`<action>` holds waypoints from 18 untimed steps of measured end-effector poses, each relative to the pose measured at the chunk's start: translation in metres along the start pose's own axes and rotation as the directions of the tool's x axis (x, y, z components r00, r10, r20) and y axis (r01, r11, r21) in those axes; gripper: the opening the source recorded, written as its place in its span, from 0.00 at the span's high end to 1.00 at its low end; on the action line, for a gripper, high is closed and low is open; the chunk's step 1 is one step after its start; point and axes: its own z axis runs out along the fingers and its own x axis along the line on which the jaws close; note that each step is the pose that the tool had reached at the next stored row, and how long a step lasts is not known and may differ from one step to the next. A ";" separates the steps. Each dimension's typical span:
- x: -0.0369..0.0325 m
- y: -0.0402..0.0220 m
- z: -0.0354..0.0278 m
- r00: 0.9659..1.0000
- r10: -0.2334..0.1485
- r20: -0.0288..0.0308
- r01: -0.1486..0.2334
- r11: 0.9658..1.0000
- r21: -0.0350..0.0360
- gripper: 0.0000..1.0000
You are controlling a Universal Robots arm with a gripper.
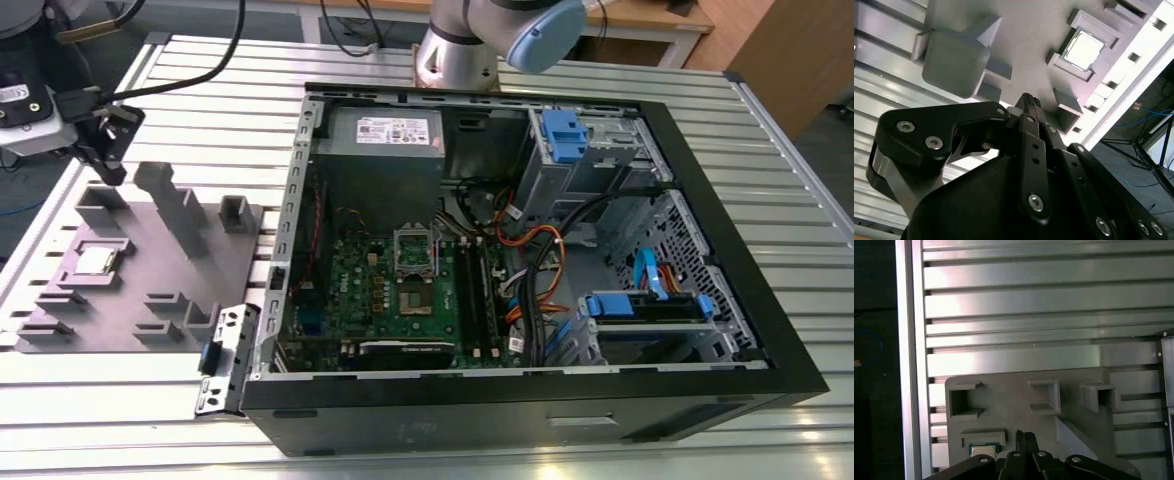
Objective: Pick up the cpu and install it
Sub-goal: 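Reach for the cpu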
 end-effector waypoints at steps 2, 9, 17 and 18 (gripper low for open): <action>-0.0001 0.0000 -0.0004 1.000 0.000 0.000 0.000 1.000 0.000 0.89; -0.0002 0.0000 -0.0009 1.000 0.000 0.000 0.000 1.000 0.000 0.89; 0.0019 0.0000 -0.0029 1.000 0.000 0.000 0.000 1.000 0.000 0.89; 0.0019 0.0000 -0.0029 1.000 0.000 0.000 0.000 1.000 0.000 0.89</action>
